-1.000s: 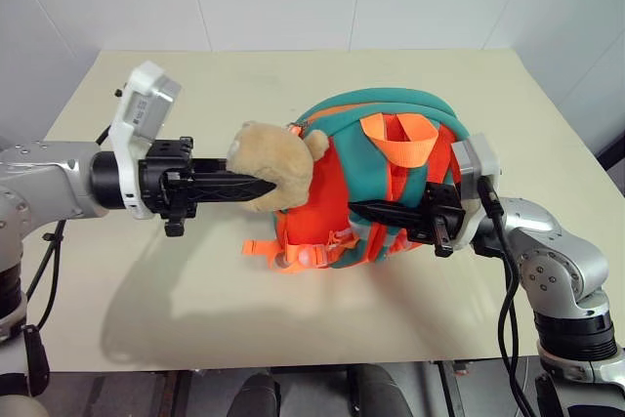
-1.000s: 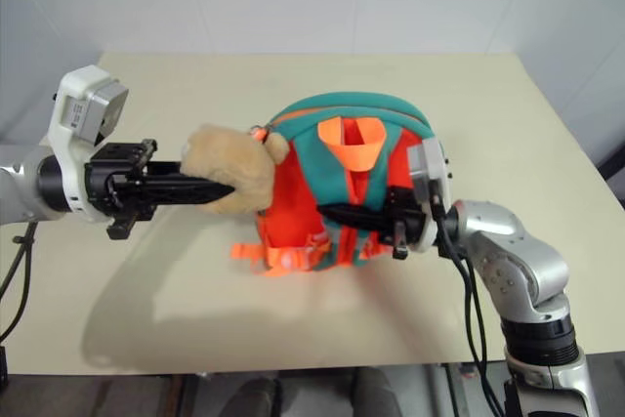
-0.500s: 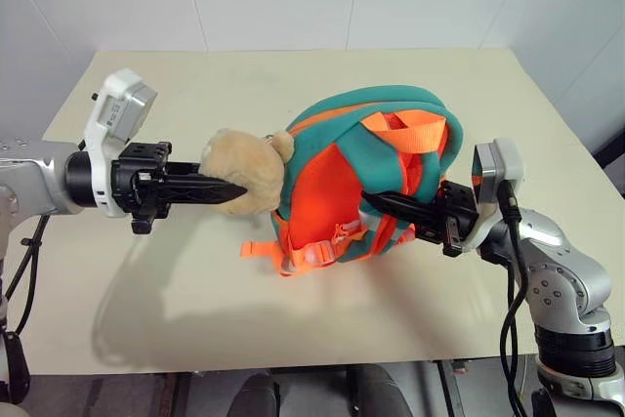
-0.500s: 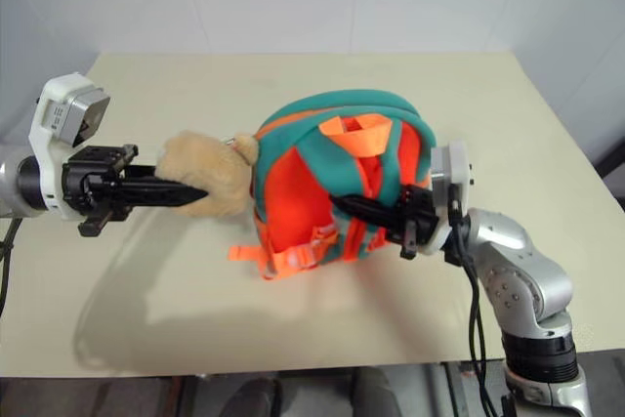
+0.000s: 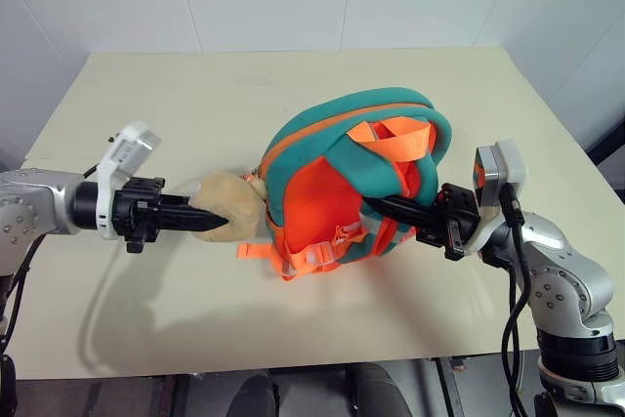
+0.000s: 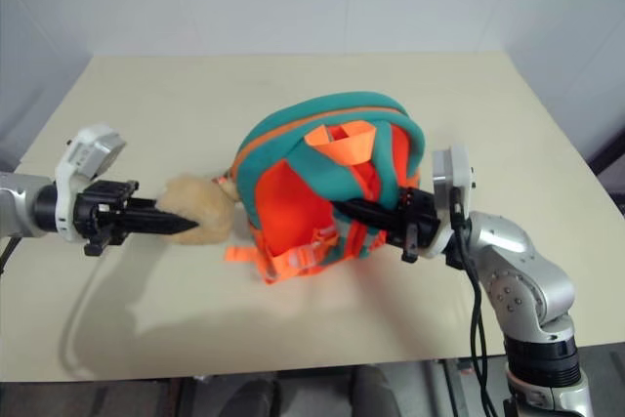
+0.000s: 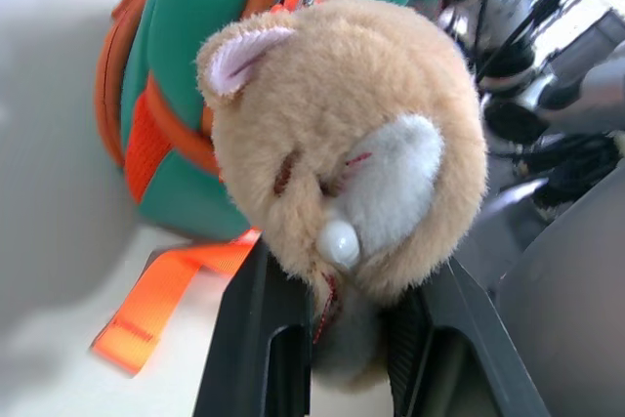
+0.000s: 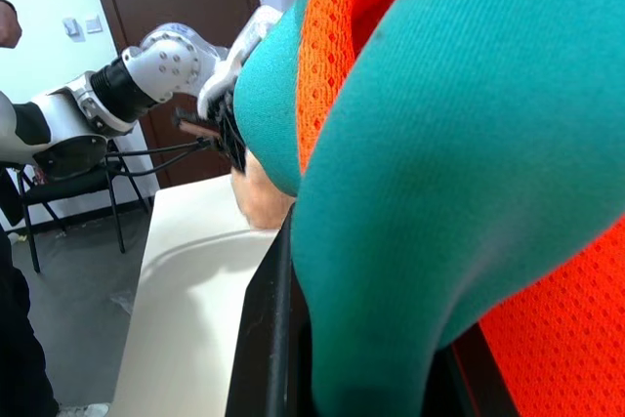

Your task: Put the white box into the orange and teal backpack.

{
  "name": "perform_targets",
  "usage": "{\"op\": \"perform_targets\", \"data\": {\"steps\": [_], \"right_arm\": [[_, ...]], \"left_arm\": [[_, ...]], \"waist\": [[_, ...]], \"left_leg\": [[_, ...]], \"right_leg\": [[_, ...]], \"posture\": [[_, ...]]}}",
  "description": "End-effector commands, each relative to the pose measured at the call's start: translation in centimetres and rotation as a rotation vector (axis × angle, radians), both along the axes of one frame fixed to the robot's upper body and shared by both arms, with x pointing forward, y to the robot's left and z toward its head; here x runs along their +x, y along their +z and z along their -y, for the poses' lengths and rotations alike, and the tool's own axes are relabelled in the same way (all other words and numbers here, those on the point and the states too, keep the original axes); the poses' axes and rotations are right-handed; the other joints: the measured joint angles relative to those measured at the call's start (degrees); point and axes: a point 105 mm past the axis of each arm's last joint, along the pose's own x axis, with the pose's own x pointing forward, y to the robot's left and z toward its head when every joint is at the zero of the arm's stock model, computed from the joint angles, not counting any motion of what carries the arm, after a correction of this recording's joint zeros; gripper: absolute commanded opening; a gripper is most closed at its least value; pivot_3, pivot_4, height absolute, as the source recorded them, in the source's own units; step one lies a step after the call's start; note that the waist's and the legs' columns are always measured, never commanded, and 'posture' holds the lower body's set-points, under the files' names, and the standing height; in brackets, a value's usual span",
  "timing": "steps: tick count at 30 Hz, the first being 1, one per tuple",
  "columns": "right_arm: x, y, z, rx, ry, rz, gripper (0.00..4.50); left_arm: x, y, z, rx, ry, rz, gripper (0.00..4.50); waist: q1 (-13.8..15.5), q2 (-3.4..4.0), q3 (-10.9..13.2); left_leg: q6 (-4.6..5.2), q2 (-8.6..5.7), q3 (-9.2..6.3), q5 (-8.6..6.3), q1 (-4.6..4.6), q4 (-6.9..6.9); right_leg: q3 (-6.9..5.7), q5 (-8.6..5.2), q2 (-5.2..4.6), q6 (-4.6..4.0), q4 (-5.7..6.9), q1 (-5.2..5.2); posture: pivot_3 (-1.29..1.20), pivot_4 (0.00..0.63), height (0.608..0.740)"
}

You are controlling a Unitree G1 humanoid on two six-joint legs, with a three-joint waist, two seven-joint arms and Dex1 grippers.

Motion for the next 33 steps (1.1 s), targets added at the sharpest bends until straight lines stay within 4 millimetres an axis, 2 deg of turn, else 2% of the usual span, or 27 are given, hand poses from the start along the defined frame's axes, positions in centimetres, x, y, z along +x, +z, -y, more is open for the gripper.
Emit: {"op": "perform_targets", "data": {"steps": [1,11,23,27,30,32,33], "right_arm": [[-0.6,1.3,0.6,0.028,-0.012,0.064,0.50],[-0.8,1.3,0.5,0.023,-0.009,0.058,0.50],[-1.1,1.0,0.4,0.007,0.004,0.045,0.50],[-1.3,0.7,0.4,-0.012,0.007,0.036,0.50],[-1.6,0.0,0.5,-0.059,0.004,-0.018,0.50],[-2.0,-0.3,0.6,-0.094,0.015,-0.038,0.50],[-2.1,-0.3,0.6,-0.106,0.019,-0.040,0.85]], "left_arm": [[0.8,-0.6,-0.9,0.071,0.023,0.009,0.56],[1.5,-3.4,0.9,0.179,-0.115,-0.039,0.56],[2.7,-6.1,1.7,0.339,-0.229,-0.014,0.56],[3.1,-5.8,1.9,0.329,-0.224,0.018,0.55],[4.1,-4.1,2.4,0.262,-0.199,0.105,0.55],[4.3,-3.2,2.5,0.234,-0.191,0.135,1.26],[4.3,-2.8,2.5,0.223,-0.189,0.147,1.49]], "waist": [[0.0,0.00,0.0],[0.1,0.00,0.0],[0.1,0.00,0.0],[0.1,-0.01,0.0],[0.2,-0.01,0.0],[0.4,-0.01,0.0],[0.4,-0.01,0.0]], "left_leg": [[0.00,0.00,0.00,0.00,0.00,0.00],[0.02,0.00,0.00,-0.01,-0.02,0.02],[0.02,-0.01,0.00,-0.01,-0.03,0.07],[0.04,-0.01,0.00,-0.02,-0.04,0.08],[0.05,-0.01,0.00,-0.02,-0.03,0.12],[0.05,-0.01,0.00,-0.02,-0.06,0.16],[0.05,-0.02,0.00,-0.02,-0.07,0.17]], "right_leg": [[0.00,0.00,0.00,0.00,0.00,0.00],[0.00,0.00,0.01,0.00,0.01,0.00],[0.00,0.01,0.00,0.01,0.04,0.01],[0.00,0.01,0.00,0.01,0.04,0.01],[0.00,0.01,0.00,0.02,0.09,0.01],[0.00,0.01,-0.01,0.02,0.11,0.01],[0.00,0.01,-0.01,0.02,0.11,0.01]], "posture": [[0.00,0.150,0.740],[0.00,0.150,0.740],[0.00,0.150,0.740],[0.00,0.150,0.740],[0.00,0.150,0.740],[0.00,0.150,0.740],[0.00,0.150,0.740]]}}
